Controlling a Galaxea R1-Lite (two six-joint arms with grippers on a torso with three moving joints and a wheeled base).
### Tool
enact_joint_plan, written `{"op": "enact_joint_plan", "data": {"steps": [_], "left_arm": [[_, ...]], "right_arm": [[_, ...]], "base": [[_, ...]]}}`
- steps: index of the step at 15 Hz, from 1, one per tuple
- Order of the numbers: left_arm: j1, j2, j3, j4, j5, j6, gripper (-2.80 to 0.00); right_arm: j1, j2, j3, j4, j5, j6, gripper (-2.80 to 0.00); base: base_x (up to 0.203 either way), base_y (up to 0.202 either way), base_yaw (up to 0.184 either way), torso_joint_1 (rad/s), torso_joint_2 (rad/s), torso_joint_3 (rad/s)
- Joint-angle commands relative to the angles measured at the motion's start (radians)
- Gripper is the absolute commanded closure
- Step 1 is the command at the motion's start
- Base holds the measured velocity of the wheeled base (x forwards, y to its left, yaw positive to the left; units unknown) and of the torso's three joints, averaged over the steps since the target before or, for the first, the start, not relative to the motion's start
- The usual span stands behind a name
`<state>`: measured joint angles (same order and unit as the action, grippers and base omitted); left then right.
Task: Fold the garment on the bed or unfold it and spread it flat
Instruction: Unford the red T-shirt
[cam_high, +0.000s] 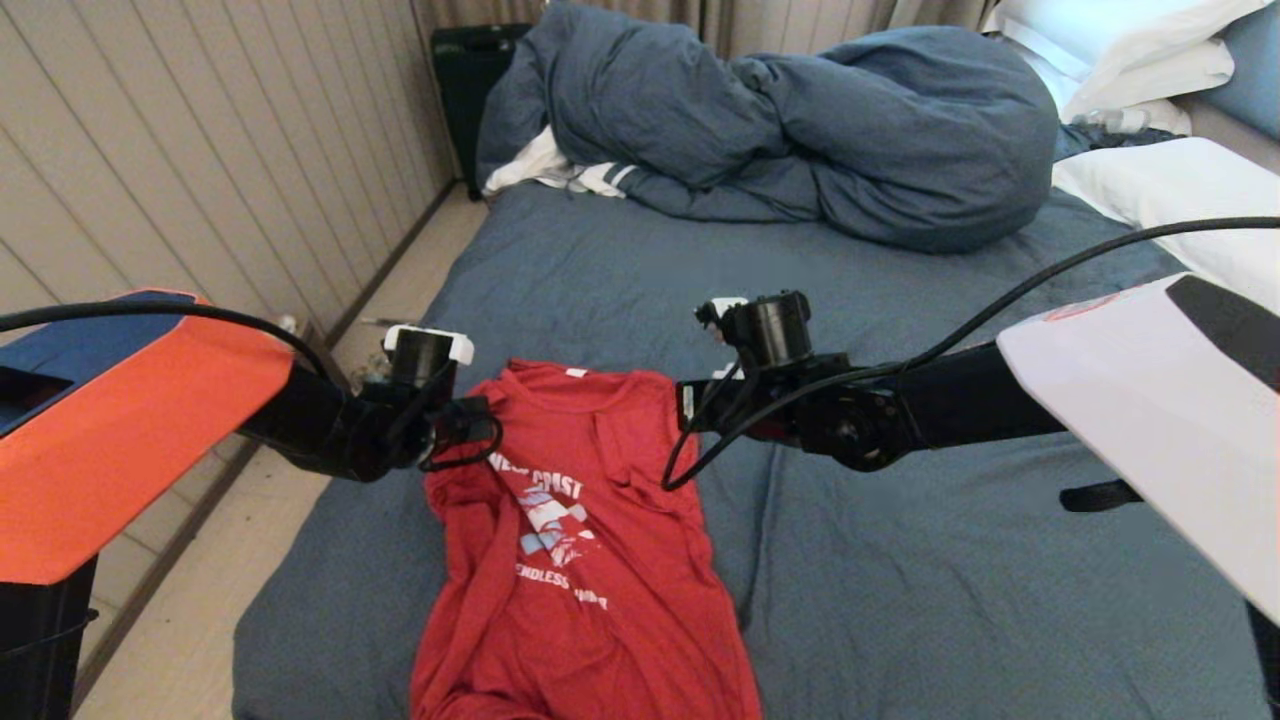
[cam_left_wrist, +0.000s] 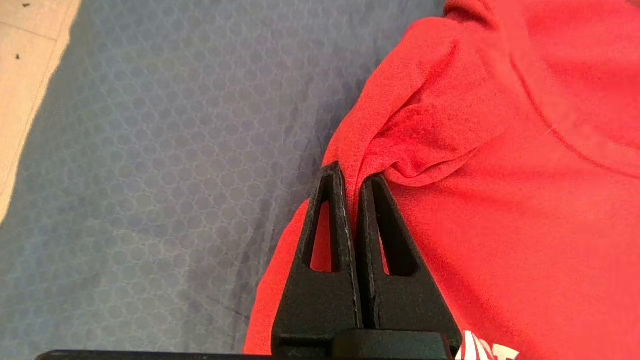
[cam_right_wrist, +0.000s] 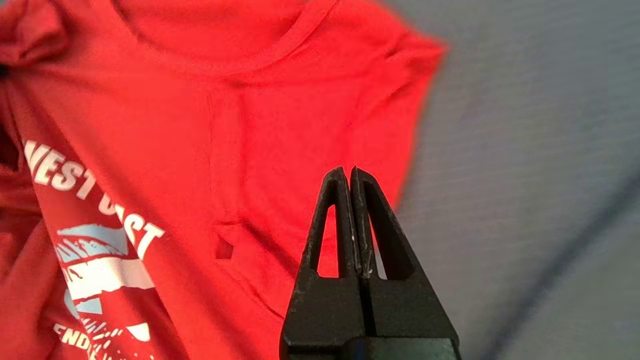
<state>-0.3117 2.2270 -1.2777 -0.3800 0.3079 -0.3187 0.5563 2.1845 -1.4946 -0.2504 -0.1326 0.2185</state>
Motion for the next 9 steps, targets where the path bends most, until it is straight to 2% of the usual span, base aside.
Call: {"op": "enact_joint_plan", "data": {"steps": [1, 5, 7, 9], "left_arm": [[-0.001, 0.011, 0.000, -0.002, 0.002, -0.003, 0.00], [-0.003, 0.013, 0.000, -0.002, 0.002, -0.005, 0.00], [-0.003, 0.013, -0.002, -0.007, 0.002, -0.007, 0.00], [-0.003, 0.013, 0.001, -0.014, 0.002, -0.007, 0.00]], "right_arm": [[0.017, 0.062, -0.019, -0.001, 0.000, 0.003, 0.00], [0.095, 0.164, -0.096, 0.002, -0.001, 0.008, 0.00], [0.151, 0.228, -0.181, 0.009, -0.006, 0.002, 0.00], [0.186, 0.276, -0.248, 0.062, -0.008, -0.005, 0.00]], "base": [[0.000, 0.000, 0.000, 0.000, 0.00, 0.000], [0.000, 0.000, 0.000, 0.000, 0.00, 0.000], [0.000, 0.000, 0.000, 0.000, 0.00, 0.000], [0.000, 0.000, 0.000, 0.000, 0.00, 0.000]]}}
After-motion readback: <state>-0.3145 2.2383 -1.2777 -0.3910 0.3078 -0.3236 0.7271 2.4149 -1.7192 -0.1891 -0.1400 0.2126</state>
